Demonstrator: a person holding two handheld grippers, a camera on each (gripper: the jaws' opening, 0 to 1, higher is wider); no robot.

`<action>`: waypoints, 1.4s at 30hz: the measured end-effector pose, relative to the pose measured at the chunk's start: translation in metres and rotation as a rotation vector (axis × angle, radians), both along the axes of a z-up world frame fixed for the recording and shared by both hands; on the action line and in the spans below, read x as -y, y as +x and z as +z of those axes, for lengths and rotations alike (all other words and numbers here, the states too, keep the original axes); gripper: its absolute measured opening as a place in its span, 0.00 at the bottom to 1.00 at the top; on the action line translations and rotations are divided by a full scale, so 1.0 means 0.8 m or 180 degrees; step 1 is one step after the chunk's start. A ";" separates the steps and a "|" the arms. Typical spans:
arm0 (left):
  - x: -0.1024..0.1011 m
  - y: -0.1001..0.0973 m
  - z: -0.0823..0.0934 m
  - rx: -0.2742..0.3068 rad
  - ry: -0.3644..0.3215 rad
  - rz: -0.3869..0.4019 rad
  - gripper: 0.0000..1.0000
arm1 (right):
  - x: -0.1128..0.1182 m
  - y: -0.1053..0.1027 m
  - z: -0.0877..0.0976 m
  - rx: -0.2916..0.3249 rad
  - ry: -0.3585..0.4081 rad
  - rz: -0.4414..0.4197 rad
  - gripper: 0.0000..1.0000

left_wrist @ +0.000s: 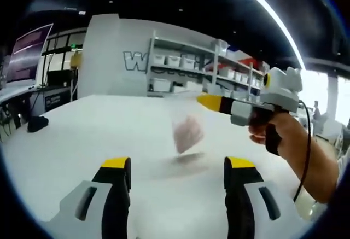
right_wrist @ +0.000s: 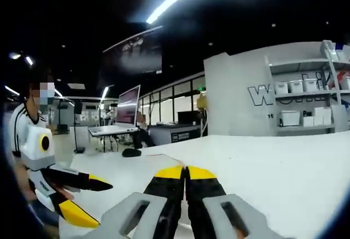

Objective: Open the resealable bag by pulling the two sides of the seal apart until the entire bag opening is separated and visibly accessible.

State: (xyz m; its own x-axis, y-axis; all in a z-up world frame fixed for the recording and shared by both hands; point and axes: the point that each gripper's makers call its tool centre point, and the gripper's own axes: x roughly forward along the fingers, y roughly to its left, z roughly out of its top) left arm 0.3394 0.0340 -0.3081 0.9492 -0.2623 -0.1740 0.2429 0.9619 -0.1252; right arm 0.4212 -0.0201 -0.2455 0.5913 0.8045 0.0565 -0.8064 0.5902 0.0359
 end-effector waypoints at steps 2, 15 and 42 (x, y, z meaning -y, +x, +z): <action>0.002 -0.001 0.000 -0.0004 -0.0001 -0.0016 0.68 | 0.002 -0.001 0.000 -0.0005 0.0003 -0.0003 0.00; 0.010 -0.011 0.000 -0.0013 -0.0063 -0.0100 0.66 | 0.008 -0.018 -0.003 0.0005 -0.0014 0.0012 0.00; 0.050 -0.039 0.019 0.0011 -0.0536 -0.0507 0.49 | 0.000 -0.070 -0.006 0.0057 -0.0079 0.0202 0.00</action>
